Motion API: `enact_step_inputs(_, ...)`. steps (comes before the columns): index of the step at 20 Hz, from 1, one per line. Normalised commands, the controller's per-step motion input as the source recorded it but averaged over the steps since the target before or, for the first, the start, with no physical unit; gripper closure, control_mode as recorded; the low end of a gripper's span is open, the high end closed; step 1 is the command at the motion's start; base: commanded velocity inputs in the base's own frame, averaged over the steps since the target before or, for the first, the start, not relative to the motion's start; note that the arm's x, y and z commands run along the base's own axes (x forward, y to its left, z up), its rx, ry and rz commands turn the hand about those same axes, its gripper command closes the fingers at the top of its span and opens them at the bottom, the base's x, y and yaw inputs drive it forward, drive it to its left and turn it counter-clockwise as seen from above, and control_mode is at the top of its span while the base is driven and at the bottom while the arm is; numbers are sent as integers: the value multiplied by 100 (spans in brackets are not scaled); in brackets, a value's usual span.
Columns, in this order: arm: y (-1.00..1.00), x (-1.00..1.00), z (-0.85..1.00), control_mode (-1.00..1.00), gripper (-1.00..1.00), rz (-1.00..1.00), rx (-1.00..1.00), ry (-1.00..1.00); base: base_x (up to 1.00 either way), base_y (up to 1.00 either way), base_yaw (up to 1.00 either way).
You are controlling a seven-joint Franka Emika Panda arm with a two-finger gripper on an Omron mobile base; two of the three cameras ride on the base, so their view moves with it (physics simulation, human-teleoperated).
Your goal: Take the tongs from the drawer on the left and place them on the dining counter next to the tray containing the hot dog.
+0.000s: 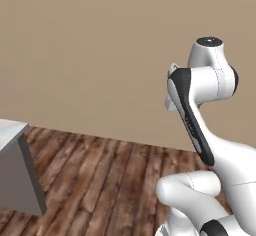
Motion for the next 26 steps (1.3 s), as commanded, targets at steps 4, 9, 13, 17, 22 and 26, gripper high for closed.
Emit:
enact_step_inputs(4,0,0,0,100,100,0,0,0,100,-8,57)
enact_step_inputs(9,0,0,0,100,100,0,0,0,100,-7,62)
enact_step_inputs(13,0,0,0,100,100,0,0,0,100,-20,65)
enact_step_inputs(17,0,0,0,100,100,0,0,0,100,-24,67)
enact_step_inputs(22,0,0,0,100,100,0,0,0,100,-13,69)
enact_step_inputs(26,0,0,0,100,100,0,0,0,100,-39,64)
